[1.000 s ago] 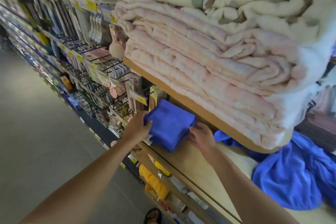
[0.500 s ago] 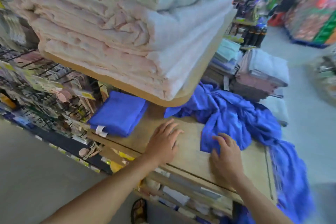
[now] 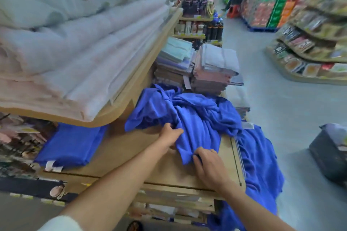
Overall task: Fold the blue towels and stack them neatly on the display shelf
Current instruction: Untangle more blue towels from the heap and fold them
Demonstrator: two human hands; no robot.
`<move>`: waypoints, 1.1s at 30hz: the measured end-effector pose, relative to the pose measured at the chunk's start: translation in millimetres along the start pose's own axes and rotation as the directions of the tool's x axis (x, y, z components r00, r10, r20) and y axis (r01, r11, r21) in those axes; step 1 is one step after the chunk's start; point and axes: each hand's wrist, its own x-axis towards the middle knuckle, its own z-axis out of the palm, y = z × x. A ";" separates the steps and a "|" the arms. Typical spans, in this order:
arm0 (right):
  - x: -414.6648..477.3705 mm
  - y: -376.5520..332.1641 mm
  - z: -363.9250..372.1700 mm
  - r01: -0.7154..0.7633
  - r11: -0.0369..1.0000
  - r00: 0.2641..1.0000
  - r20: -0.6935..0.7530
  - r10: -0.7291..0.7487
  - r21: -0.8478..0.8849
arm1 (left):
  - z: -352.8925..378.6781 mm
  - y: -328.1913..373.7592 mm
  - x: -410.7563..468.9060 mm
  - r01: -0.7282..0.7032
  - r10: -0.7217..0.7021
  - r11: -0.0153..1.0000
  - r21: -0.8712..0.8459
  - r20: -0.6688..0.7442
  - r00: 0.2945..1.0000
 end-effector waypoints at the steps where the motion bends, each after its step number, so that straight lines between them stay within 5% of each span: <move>1: -1.4 -1.7 -3.8 0.016 1.000 0.999 0.035 -0.017 0.025 | 0.6 -0.3 -2.3 -0.019 0.018 1.000 -0.012 -0.016 1.000; 4: 17.7 -2.4 -12.9 -0.099 0.991 0.995 0.028 0.096 0.096 | -6.1 -10.0 -16.8 -0.177 0.190 0.980 0.085 -0.178 0.965; 6: 57.5 1.9 -21.9 -0.189 0.975 0.975 -0.093 0.200 0.114 | -9.9 -21.4 -29.5 -0.338 0.428 0.861 0.380 -0.182 0.885; 9: 125.5 14.7 -38.1 -0.272 0.961 0.959 -0.094 0.267 -0.044 | -6.5 -32.6 -45.1 -0.506 0.659 0.426 0.750 0.125 0.741; 12: 171.4 41.0 -45.3 -0.320 0.908 0.938 0.046 0.345 -0.270 | 3.4 -39.6 -51.8 -0.591 0.525 0.238 0.771 0.410 0.746; 15: 202.7 54.9 -60.9 -0.290 0.905 0.949 0.031 0.314 -0.311 | 8.6 -45.3 -46.9 -0.554 0.335 0.255 0.793 0.465 0.819; 20: 268.9 34.8 -142.4 -0.291 0.948 0.949 -0.166 0.268 -0.131 | 7.5 -37.2 -22.7 -0.492 0.314 0.252 0.833 0.411 0.856; 25: 311.7 -21.3 -257.2 -0.094 0.993 0.939 -0.337 0.066 -0.070 | 17.8 0.6 18.8 -0.434 0.169 0.287 0.854 0.400 0.901; 27: 316.0 -49.4 -298.6 -0.007 0.996 0.913 -0.406 -0.029 -0.085 | 15.0 21.1 31.4 -0.447 0.097 0.372 0.813 0.445 0.890; 29: 311.2 -78.4 -333.8 0.086 0.992 0.878 -0.463 -0.121 -0.096 | 9.2 35.7 32.2 -0.468 0.169 0.555 0.687 0.458 0.873; 33: 264.8 -123.4 -366.4 0.283 0.957 0.849 -0.449 -0.278 -0.058 | -7.8 32.8 4.7 -0.270 0.251 0.952 0.146 0.132 0.959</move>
